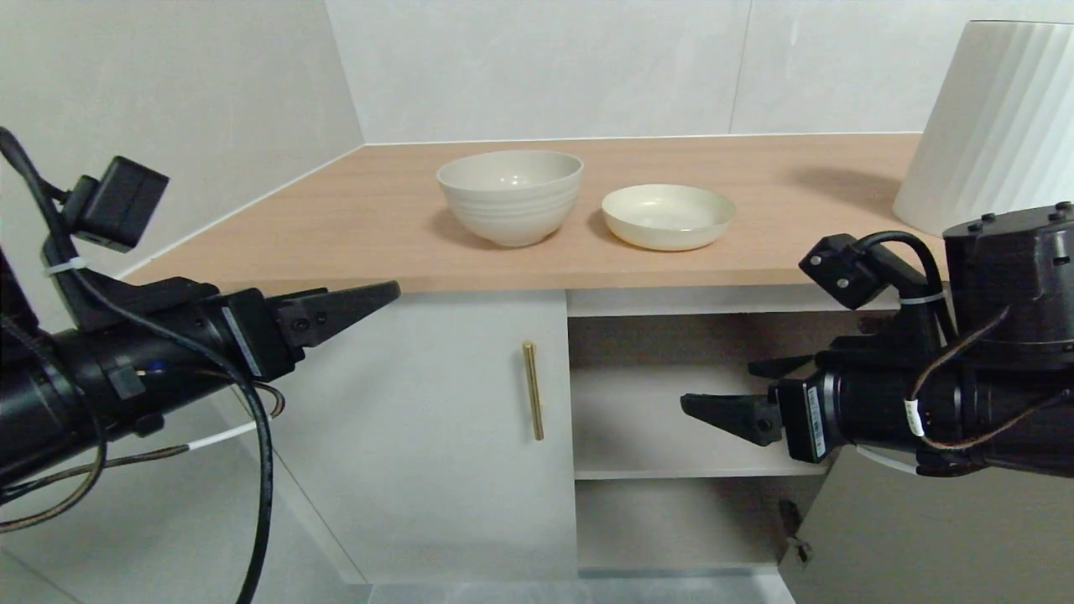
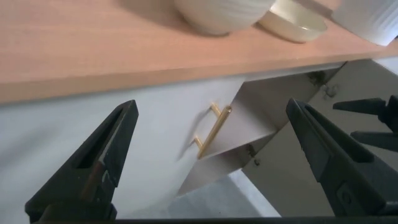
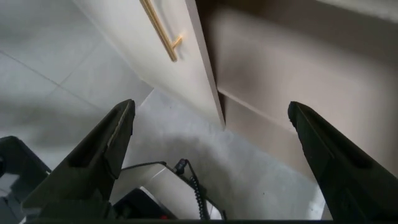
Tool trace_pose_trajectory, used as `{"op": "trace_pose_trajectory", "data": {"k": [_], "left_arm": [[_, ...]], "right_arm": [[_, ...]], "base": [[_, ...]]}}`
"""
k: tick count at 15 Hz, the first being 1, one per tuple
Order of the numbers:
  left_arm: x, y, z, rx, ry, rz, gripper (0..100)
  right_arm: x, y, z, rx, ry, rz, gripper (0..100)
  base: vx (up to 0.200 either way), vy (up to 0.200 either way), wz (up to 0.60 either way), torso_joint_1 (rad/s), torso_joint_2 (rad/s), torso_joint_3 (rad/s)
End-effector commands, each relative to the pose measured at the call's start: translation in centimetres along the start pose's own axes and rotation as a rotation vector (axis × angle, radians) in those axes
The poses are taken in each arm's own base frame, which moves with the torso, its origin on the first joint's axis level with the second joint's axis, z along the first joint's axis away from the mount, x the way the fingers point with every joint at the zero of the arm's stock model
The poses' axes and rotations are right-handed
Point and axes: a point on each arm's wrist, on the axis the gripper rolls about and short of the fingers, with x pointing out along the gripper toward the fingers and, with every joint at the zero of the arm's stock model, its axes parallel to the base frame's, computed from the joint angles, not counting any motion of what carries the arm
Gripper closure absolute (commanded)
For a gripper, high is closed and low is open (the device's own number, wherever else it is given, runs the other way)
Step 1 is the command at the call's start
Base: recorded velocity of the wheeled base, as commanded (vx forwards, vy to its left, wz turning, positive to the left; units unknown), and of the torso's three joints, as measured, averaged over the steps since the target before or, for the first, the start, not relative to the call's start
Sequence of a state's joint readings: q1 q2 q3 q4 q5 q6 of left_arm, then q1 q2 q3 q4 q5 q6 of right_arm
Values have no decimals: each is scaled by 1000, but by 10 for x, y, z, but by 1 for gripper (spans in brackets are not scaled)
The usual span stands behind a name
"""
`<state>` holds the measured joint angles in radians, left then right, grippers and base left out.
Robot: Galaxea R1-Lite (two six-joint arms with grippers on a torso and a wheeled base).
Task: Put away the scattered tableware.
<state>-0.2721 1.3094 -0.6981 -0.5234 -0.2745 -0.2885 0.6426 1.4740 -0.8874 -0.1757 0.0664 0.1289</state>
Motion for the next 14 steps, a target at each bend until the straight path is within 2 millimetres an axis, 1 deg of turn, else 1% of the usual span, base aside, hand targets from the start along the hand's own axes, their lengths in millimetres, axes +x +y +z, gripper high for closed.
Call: {"op": "trace_pose_trajectory", "data": {"k": [1, 8, 14], "left_arm": [[3, 1, -3, -5, 15, -6, 0], [6, 3, -6, -8, 32, -11, 0], [9, 5, -10, -12, 45, -8, 0]], "right_arm": [[-1, 0, 1, -1, -7, 1, 0], [-2, -1, 1, 1, -10, -3, 0], [-1, -2, 1, 1, -7, -6, 0]], "base": [[0, 0, 0, 129, -393, -320], [0, 0, 0, 152, -491, -298], [0, 0, 0, 195, -476, -286]]}}
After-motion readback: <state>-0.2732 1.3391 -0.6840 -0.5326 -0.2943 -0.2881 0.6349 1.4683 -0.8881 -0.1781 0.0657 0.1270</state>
